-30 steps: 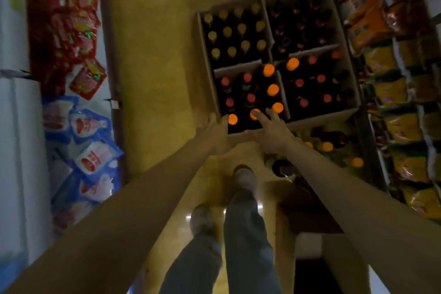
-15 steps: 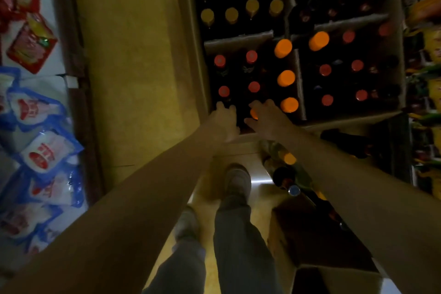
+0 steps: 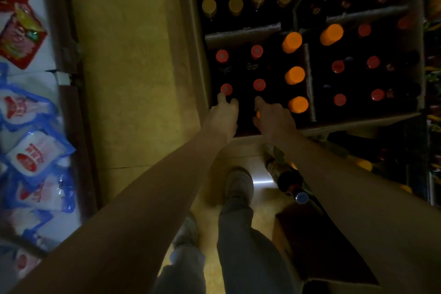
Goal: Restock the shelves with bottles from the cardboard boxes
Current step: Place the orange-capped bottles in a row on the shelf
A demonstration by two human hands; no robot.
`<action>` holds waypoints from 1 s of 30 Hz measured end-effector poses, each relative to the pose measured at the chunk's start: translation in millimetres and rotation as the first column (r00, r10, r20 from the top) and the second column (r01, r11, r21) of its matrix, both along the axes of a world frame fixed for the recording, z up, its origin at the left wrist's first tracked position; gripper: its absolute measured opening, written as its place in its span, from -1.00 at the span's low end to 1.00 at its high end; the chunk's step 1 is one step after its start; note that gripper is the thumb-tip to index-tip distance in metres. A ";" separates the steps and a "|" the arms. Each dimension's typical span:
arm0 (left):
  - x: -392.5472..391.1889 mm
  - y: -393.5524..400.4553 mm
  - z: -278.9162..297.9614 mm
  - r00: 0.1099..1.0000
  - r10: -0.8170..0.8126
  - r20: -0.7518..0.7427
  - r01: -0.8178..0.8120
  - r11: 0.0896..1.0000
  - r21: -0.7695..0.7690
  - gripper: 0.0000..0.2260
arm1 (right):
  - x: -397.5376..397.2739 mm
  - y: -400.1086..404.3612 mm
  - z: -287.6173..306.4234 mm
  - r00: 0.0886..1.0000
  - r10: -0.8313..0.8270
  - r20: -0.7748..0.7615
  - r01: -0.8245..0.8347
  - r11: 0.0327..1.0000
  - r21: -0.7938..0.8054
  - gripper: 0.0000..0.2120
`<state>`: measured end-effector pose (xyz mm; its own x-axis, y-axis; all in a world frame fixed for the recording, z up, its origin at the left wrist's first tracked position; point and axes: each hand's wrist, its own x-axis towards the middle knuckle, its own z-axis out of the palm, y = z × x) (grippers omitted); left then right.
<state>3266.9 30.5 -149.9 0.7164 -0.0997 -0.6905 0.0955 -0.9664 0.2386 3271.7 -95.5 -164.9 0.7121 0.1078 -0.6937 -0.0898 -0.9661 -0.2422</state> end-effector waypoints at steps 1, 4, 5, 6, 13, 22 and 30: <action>-1.6 1.2 6.2 1.000 0.006 0.010 -0.005 1.000 -0.015 -0.64 | -2.7 -0.8 3.5 1.000 -0.013 -0.002 0.013 1.000 0.001 -0.64; -5.2 5.3 30.1 0.999 0.008 0.054 -0.006 0.999 -0.051 -0.67 | -10.5 -1.3 23.5 0.999 -0.027 0.031 0.027 1.000 0.004 -0.65; -5.4 7.0 38.7 0.998 0.006 0.065 -0.002 0.998 -0.061 -0.67 | -12.2 -1.2 32.6 0.998 -0.030 0.051 0.029 0.999 0.014 -0.66; -5.1 8.5 47.8 0.997 0.003 0.076 0.003 0.997 -0.073 -0.67 | -13.1 -1.0 43.0 0.997 -0.035 0.068 0.034 0.999 0.024 -0.68; -1.5 21.3 142.0 0.989 0.018 0.144 0.008 0.984 -0.177 -0.77 | -17.4 -0.3 149.7 0.971 -0.085 0.221 0.072 0.995 0.066 -0.74; 13.2 23.0 346.4 0.953 -0.075 0.293 0.138 0.970 -0.202 -0.81 | -20.7 2.6 359.9 0.923 -0.128 0.362 0.103 0.991 0.088 -0.83; 13.7 18.5 578.8 0.868 -0.132 0.479 0.261 0.942 -0.213 -0.74 | -31.3 2.7 585.1 0.795 -0.118 0.595 0.124 0.992 0.032 -0.81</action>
<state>3280.6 48.9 428.9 0.8877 -0.4024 -0.2237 -0.2701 -0.8487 0.4548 3240.3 -92.8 420.2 0.9914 -0.0107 -0.1303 -0.0470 -0.9591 -0.2792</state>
